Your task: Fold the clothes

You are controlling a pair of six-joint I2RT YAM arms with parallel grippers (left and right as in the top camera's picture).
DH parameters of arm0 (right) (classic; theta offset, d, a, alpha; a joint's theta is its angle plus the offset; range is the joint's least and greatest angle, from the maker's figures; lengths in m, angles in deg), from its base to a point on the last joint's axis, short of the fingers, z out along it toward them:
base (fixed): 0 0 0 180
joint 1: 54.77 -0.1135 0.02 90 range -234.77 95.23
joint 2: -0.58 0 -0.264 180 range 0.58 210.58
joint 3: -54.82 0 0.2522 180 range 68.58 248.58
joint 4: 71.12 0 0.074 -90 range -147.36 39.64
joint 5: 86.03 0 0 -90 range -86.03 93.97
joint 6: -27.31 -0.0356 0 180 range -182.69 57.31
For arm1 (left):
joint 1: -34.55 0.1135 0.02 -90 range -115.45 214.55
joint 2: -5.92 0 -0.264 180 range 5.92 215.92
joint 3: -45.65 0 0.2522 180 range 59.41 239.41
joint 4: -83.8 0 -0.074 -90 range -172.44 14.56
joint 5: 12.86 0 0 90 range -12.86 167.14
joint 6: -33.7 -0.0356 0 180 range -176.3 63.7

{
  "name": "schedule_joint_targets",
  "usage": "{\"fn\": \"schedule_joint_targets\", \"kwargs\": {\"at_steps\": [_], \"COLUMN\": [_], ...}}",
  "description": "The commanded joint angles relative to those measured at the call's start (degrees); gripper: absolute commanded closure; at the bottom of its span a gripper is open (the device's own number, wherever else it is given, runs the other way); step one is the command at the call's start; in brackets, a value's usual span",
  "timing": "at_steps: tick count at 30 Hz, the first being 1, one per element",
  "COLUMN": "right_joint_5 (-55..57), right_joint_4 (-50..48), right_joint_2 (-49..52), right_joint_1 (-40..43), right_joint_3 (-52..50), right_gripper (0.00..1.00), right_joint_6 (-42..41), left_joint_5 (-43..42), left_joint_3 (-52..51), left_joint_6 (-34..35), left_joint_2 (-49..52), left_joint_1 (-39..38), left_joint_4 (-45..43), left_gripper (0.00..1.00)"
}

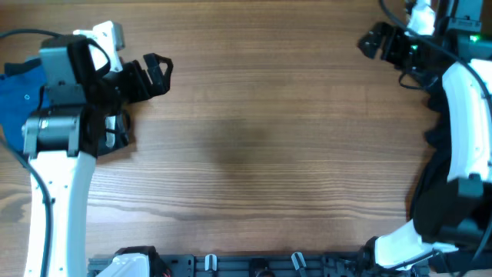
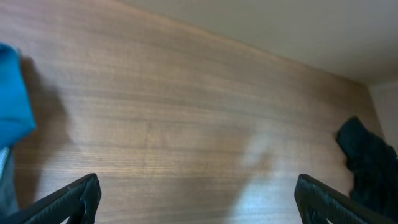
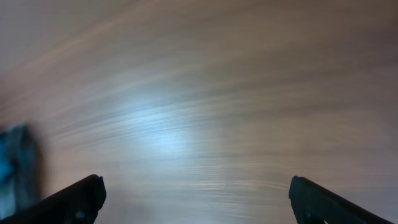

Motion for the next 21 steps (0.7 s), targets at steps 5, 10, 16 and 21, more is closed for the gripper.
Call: {"fn": "schedule_joint_targets", "kwargs": {"at_steps": [5,10,16,21], "right_joint_5": [20.92,22.56,27.34,27.34], "right_joint_4": [10.97,12.79,10.05,5.75], "right_joint_2": [17.05,23.26,23.63,24.11], "right_joint_1": [13.18,18.32,20.02,20.00], "right_joint_3": [0.98,0.90,0.70,-3.41], "right_gripper": [0.24,0.27,0.27,0.31], "right_joint_6": [-12.41,-12.37,-13.84,-15.82], "left_joint_5": [-4.74,-4.72,-4.70,-4.48], "left_joint_3": [1.46,1.44,1.44,1.44], "left_joint_6": [0.09,0.09,0.07,0.07], "left_joint_2": [0.85,0.92,1.40,1.40], "left_joint_1": [-0.26,-0.26,-0.26,-0.26], "left_joint_4": [-0.02,-0.02,1.29,4.04], "left_gripper": [0.00,0.00,0.00,0.00]}}
